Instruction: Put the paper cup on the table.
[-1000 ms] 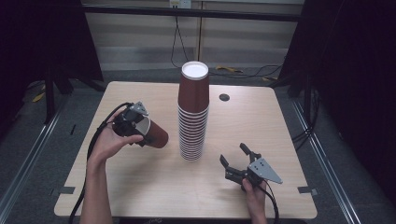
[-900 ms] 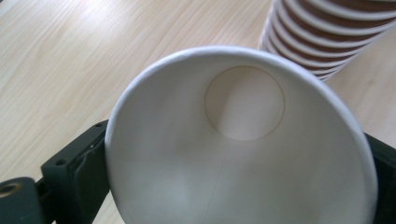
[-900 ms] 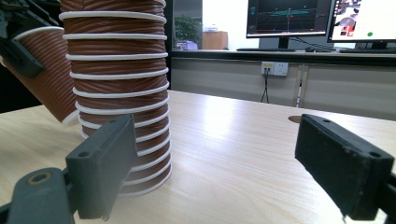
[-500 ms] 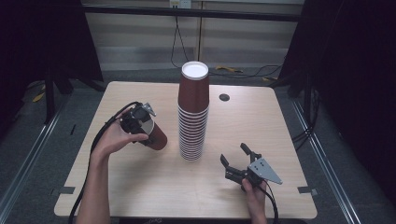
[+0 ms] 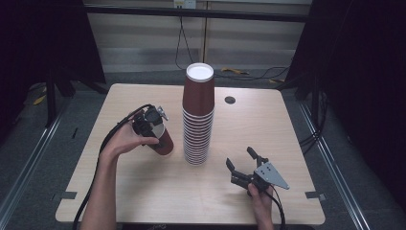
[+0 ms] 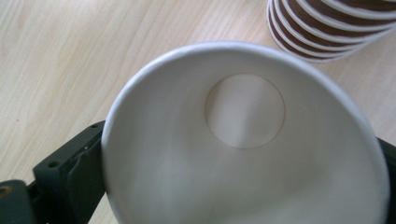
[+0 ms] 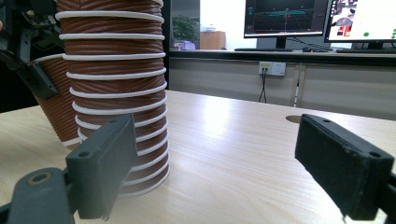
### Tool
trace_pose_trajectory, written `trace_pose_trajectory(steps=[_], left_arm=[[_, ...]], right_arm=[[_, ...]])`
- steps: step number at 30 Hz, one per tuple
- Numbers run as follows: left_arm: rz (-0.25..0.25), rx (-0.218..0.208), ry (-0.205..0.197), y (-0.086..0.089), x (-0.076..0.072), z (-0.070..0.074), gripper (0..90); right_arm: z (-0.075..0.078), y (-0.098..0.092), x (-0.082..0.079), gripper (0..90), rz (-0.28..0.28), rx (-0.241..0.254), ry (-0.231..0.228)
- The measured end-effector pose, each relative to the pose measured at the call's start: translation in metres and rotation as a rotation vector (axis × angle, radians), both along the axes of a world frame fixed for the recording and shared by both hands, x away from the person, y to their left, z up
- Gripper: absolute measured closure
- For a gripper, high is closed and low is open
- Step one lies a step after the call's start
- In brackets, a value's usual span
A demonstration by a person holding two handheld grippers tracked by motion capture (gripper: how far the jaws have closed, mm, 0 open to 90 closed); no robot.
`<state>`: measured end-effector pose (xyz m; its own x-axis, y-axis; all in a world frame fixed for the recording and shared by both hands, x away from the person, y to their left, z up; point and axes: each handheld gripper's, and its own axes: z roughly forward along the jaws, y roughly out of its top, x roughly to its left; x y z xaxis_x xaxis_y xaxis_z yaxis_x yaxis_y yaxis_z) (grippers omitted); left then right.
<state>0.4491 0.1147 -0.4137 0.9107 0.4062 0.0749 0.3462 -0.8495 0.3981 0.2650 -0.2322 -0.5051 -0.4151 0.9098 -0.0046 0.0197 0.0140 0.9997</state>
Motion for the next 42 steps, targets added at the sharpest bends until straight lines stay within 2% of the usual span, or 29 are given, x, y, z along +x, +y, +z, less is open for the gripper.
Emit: trace_pose_trajectory(steps=[4,7,11,12,13,17,18,20,22,23,25,26,28,29,32,36,37,38,39,40,42], left_arm=[[-0.029,-0.019,-0.011,-0.003,-0.003,-0.002,2.9],[-0.013,-0.037,-0.016,-0.005,-0.003,-0.005,3.8],[-0.037,-0.054,-0.005,-0.008,-0.003,-0.011,5.4],[-0.022,-0.069,-0.009,-0.008,-0.003,-0.012,5.3],[-0.028,-0.074,-0.004,-0.007,-0.002,-0.012,5.3],[-0.037,-0.069,0.002,-0.005,-0.001,-0.015,5.5],[-0.015,-0.092,-0.009,-0.004,-0.003,-0.017,5.5],[-0.022,-0.118,-0.010,-0.002,-0.003,-0.019,5.4],[-0.007,-0.146,0.009,0.001,-0.002,-0.022,6.0],[-0.025,-0.142,0.004,0.002,-0.001,-0.023,7.6],[-0.003,-0.154,-0.010,0.003,-0.003,-0.025,6.5],[-0.022,-0.142,-0.014,0.005,-0.002,-0.024,6.4],[-0.001,-0.173,-0.022,0.005,-0.004,-0.026,6.5],[-0.018,-0.167,-0.029,0.007,-0.004,-0.026,6.5],[0.018,-0.234,-0.036,0.009,-0.006,-0.032,5.7],[0.013,-0.234,-0.045,0.014,-0.007,-0.037,3.6],[0.033,-0.251,-0.050,0.014,-0.009,-0.039,4.0],[0.015,-0.221,-0.049,0.016,-0.009,-0.038,4.8],[0.043,-0.239,-0.046,0.016,-0.012,-0.041,7.4],[0.017,-0.226,-0.044,0.020,-0.011,-0.041,11.6],[0.021,-0.254,-0.041,0.024,-0.013,-0.044,14.6]], right_arm=[[0.000,0.000,0.000,12.6,-0.001,0.000,0.000],[0.000,0.000,0.000,12.6,-0.001,0.000,0.000],[0.000,0.000,0.000,12.6,-0.001,0.000,0.000],[0.000,0.000,0.000,12.6,-0.001,0.000,0.000],[0.000,0.000,0.000,12.6,-0.001,0.000,0.000],[0.000,0.000,0.000,12.6,-0.001,0.000,0.000],[0.000,0.000,0.000,12.6,-0.001,0.000,0.000],[0.000,0.000,0.000,12.6,-0.001,0.000,0.000],[0.000,0.000,0.000,12.7,-0.001,0.000,0.000],[0.000,0.000,0.000,12.6,-0.001,0.000,0.000],[0.000,0.000,0.000,12.7,-0.001,0.000,0.000],[0.000,0.000,0.000,12.6,-0.001,0.000,0.000],[0.000,0.000,0.000,12.7,-0.001,0.000,0.000],[0.000,0.000,0.000,12.7,-0.001,0.000,0.000],[0.000,0.000,0.000,12.7,-0.001,0.000,0.000],[0.000,0.000,0.000,12.7,-0.001,0.000,0.000],[0.000,0.000,0.000,12.7,-0.001,0.000,0.000],[0.000,0.000,0.000,12.7,-0.001,0.000,0.000],[0.000,0.000,0.000,12.7,-0.001,0.000,0.000],[0.000,0.000,0.000,12.8,-0.001,0.000,0.000],[0.000,0.000,0.000,12.8,-0.001,0.000,0.000]])
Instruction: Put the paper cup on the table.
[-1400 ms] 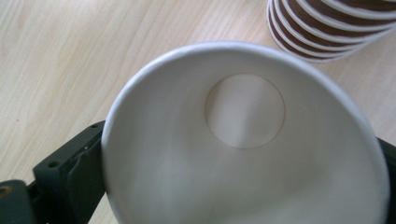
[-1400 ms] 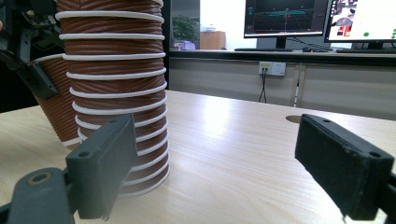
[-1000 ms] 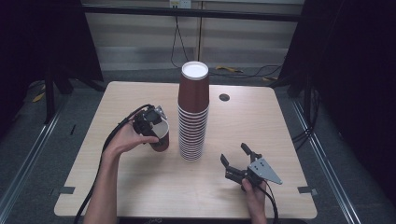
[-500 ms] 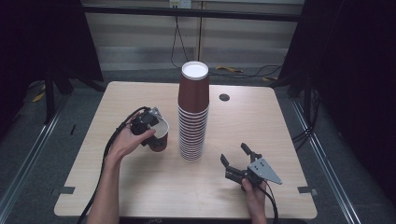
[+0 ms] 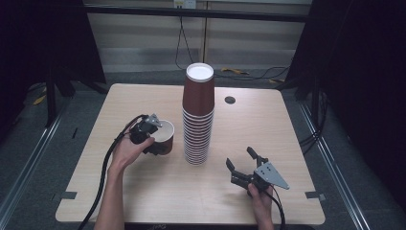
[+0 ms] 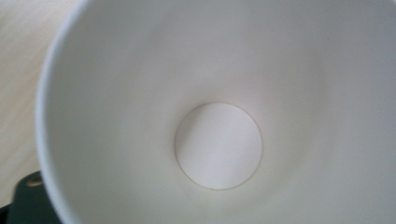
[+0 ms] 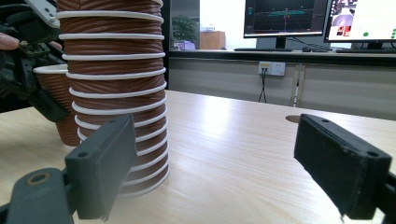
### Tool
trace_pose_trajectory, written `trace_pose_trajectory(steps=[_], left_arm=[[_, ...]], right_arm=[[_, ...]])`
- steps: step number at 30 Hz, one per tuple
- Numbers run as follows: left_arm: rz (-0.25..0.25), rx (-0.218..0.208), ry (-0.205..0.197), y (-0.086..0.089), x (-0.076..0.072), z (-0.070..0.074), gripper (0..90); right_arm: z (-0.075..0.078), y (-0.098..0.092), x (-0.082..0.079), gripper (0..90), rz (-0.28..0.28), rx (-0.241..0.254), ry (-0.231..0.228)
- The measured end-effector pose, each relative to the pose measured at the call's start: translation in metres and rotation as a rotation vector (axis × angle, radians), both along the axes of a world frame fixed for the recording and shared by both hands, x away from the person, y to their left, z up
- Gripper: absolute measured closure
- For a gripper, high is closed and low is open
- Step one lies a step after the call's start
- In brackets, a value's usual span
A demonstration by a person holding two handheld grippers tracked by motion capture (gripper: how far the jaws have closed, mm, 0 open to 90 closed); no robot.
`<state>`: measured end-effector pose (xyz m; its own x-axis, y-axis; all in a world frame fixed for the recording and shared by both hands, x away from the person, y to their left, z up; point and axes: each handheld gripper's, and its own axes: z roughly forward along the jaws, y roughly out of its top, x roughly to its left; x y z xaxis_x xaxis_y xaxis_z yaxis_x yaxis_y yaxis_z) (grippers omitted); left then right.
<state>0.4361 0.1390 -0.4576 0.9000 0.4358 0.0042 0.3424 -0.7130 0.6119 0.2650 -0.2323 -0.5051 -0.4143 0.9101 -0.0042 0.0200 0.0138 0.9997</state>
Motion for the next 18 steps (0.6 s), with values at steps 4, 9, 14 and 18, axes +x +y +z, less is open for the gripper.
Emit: trace_pose_trajectory(steps=[4,9,14,18], left_arm=[[0.012,-0.020,-0.012,0.003,-0.006,-0.005,15.3],[0.040,-0.077,-0.001,0.008,-0.008,-0.009,15.4],[0.078,-0.106,-0.008,0.010,-0.014,-0.013,15.6],[0.076,-0.116,0.004,0.014,-0.015,-0.019,15.6]], right_arm=[[0.000,0.000,0.000,12.8,0.000,0.000,0.000],[0.000,0.000,0.000,12.8,0.000,0.000,0.000],[0.000,0.000,0.000,12.8,0.000,0.000,0.000],[0.000,0.000,0.000,12.8,0.000,0.000,0.000]])
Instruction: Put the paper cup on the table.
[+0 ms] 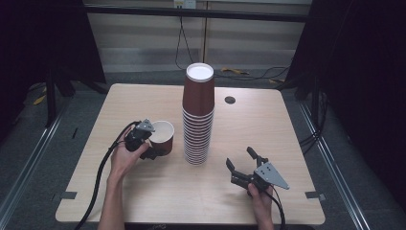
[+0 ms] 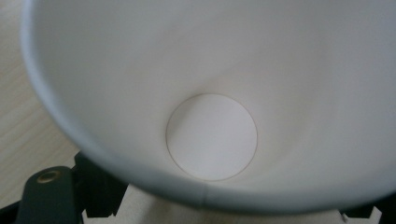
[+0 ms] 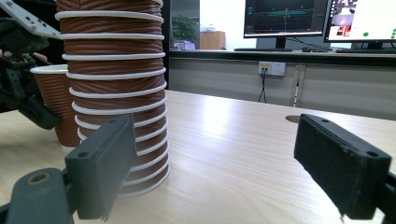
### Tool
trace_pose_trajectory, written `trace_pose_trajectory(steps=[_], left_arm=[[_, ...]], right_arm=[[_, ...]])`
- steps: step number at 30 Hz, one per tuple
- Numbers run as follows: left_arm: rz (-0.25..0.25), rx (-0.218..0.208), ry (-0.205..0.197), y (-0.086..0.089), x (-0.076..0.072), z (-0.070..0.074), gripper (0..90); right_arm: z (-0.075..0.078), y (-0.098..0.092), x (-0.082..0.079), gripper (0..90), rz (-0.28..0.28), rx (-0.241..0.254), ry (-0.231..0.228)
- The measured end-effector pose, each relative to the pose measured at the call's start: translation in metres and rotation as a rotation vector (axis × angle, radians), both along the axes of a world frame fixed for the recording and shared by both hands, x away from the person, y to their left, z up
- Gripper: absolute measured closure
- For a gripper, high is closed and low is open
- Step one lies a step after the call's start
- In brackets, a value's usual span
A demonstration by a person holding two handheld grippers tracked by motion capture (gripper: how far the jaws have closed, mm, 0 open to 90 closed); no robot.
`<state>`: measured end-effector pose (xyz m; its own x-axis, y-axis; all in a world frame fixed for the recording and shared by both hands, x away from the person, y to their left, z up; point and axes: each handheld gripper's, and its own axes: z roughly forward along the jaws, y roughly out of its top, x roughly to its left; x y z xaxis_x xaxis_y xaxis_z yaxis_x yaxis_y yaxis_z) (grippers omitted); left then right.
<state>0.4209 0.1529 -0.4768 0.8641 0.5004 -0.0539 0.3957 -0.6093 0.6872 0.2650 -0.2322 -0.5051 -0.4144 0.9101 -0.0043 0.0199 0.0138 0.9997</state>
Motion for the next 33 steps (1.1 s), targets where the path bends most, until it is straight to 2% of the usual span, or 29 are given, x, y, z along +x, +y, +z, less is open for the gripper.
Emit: trace_pose_trajectory(steps=[4,6,8,10,14,16,19,23,25,26,29,31,33], left_arm=[[0.050,-0.053,-0.012,0.006,-0.004,-0.002,15.6],[0.081,-0.084,-0.042,0.009,-0.007,-0.001,15.5],[0.095,-0.123,-0.053,0.012,-0.011,-0.002,15.8],[0.117,-0.140,-0.070,0.014,-0.014,-0.003,15.5],[0.129,-0.160,-0.070,0.016,-0.021,-0.006,15.6],[0.139,-0.171,-0.088,0.018,-0.024,-0.007,15.6],[0.155,-0.216,-0.098,0.019,-0.031,-0.007,15.6],[0.171,-0.257,-0.130,0.023,-0.043,-0.003,15.6],[0.195,-0.281,-0.154,0.026,-0.049,-0.002,15.5],[0.190,-0.308,-0.163,0.029,-0.052,-0.002,15.5],[0.214,-0.347,-0.204,0.032,-0.061,-0.001,15.5],[0.204,-0.364,-0.217,0.034,-0.066,0.000,15.5],[0.206,-0.413,-0.238,0.035,-0.074,0.001,15.6]], right_arm=[[0.000,0.000,0.000,12.9,0.000,0.000,0.000],[0.000,0.000,0.000,12.9,0.000,0.001,0.001],[0.000,0.000,0.000,12.9,0.001,0.001,0.001],[0.000,0.000,0.000,12.9,0.001,0.001,0.000],[0.000,0.000,0.000,12.9,0.000,0.000,0.001],[0.000,0.000,0.000,12.9,0.001,0.001,0.001],[0.000,0.000,0.000,12.9,0.001,0.001,0.001],[0.000,0.000,0.000,12.9,0.000,0.001,0.002],[0.000,0.000,0.000,12.9,0.000,0.001,0.001],[0.000,0.000,0.000,12.9,0.000,0.001,0.000],[0.000,0.000,0.000,12.9,-0.002,0.000,0.001],[0.000,0.000,0.000,13.0,-0.003,0.000,0.002],[0.000,0.000,0.000,13.0,-0.003,0.000,0.002]])
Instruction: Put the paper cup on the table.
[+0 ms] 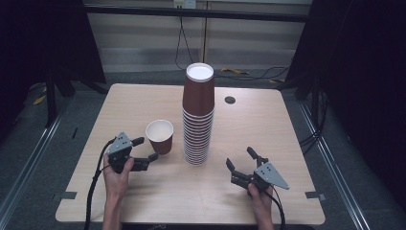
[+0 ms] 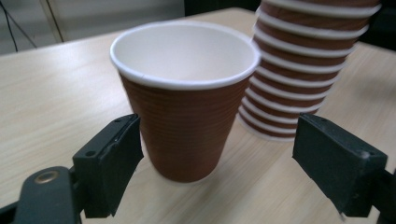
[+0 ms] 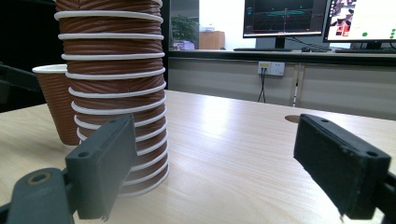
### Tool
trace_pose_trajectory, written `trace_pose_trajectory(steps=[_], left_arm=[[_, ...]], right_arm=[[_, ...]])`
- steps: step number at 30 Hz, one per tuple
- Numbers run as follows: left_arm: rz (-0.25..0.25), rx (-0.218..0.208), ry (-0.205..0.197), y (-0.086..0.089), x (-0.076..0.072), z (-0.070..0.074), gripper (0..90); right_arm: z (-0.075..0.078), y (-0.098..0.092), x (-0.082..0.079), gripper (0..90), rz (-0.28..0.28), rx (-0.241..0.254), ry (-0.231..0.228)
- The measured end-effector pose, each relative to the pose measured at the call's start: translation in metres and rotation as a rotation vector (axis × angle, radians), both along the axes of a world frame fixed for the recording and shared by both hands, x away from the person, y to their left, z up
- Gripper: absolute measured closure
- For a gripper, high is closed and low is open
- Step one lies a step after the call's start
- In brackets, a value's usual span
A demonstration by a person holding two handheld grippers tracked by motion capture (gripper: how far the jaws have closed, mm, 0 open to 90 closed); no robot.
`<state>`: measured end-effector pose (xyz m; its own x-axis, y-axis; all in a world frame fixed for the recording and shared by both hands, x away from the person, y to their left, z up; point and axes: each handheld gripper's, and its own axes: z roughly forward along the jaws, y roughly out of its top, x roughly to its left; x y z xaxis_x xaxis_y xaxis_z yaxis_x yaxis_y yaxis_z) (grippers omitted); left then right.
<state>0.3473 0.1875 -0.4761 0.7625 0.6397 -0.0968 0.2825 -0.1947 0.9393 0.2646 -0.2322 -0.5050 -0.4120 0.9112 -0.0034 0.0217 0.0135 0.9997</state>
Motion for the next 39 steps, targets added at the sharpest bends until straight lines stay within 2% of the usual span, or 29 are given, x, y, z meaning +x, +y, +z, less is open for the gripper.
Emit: trace_pose_trajectory(steps=[2,3,5,6,8,9,10,12,13,15,17,23,26,27,28,29,30,32,35,36,38,39], left_arm=[[-0.003,-0.025,-0.017,0.000,-0.005,0.001,15.8],[-0.002,-0.028,-0.016,-0.001,-0.008,0.001,15.5],[0.004,-0.027,-0.042,-0.005,-0.014,0.001,15.5],[-0.002,-0.053,-0.050,-0.006,-0.018,0.000,15.5],[0.018,-0.086,-0.053,-0.009,-0.024,-0.002,15.5],[0.003,-0.084,-0.059,-0.008,-0.025,-0.002,15.5],[0.023,-0.109,-0.074,-0.010,-0.028,-0.003,15.4],[0.005,-0.164,-0.080,-0.010,-0.033,-0.006,15.5],[0.008,-0.147,-0.089,-0.011,-0.035,-0.009,15.4],[0.045,-0.139,-0.093,-0.015,-0.040,-0.013,15.4],[0.051,-0.139,-0.091,-0.018,-0.043,-0.017,15.5],[0.095,-0.107,-0.133,-0.030,-0.052,-0.026,15.5],[0.063,-0.099,-0.111,-0.037,-0.056,-0.030,15.5],[0.060,-0.102,-0.117,-0.039,-0.057,-0.030,15.5],[0.058,-0.101,-0.127,-0.041,-0.057,-0.030,15.7],[0.061,-0.107,-0.162,-0.042,-0.058,-0.032,15.6],[0.078,-0.133,-0.153,-0.044,-0.061,-0.035,15.7],[0.124,-0.143,-0.181,-0.044,-0.065,-0.035,15.9],[0.126,-0.161,-0.208,-0.042,-0.068,-0.037,15.9],[0.126,-0.149,-0.233,-0.042,-0.070,-0.037,15.8],[0.127,-0.163,-0.280,-0.043,-0.075,-0.038,15.8],[0.130,-0.174,-0.283,-0.041,-0.076,-0.038,15.7]], right_arm=[[0.000,0.000,0.000,13.0,0.000,0.000,-0.001],[0.000,0.000,0.000,13.0,0.000,0.000,0.000],[0.000,0.000,0.000,13.0,0.000,0.000,-0.001],[0.000,0.000,0.000,13.0,0.000,0.000,0.000],[0.000,0.000,0.000,13.0,0.000,0.000,-0.001],[0.000,0.000,0.000,13.0,0.001,0.000,-0.002],[0.000,0.000,0.000,13.0,0.000,0.000,0.000],[0.000,0.000,0.000,13.0,0.001,0.000,-0.002],[0.000,0.000,0.000,13.0,0.001,0.000,-0.002],[0.000,0.000,0.000,13.0,0.000,-0.001,-0.001],[0.000,0.000,0.000,13.0,0.001,0.001,-0.001],[0.000,0.000,0.000,13.0,0.000,-0.001,-0.001],[0.000,0.000,0.000,13.0,0.000,0.000,-0.001],[0.000,0.000,0.000,13.0,0.000,0.000,0.000],[0.000,0.000,0.000,13.0,0.001,0.000,-0.002],[0.000,0.000,0.000,13.0,0.000,0.000,-0.001],[0.000,0.000,0.000,13.0,0.000,0.000,-0.001],[0.000,0.000,0.000,13.1,0.001,-0.001,-0.002],[0.000,0.000,0.000,13.2,0.001,-0.001,-0.001],[0.000,0.000,0.000,13.2,0.001,-0.001,-0.002],[0.000,0.000,0.000,13.2,0.002,0.000,-0.003],[0.000,0.000,0.000,13.2,0.001,-0.001,-0.002]])
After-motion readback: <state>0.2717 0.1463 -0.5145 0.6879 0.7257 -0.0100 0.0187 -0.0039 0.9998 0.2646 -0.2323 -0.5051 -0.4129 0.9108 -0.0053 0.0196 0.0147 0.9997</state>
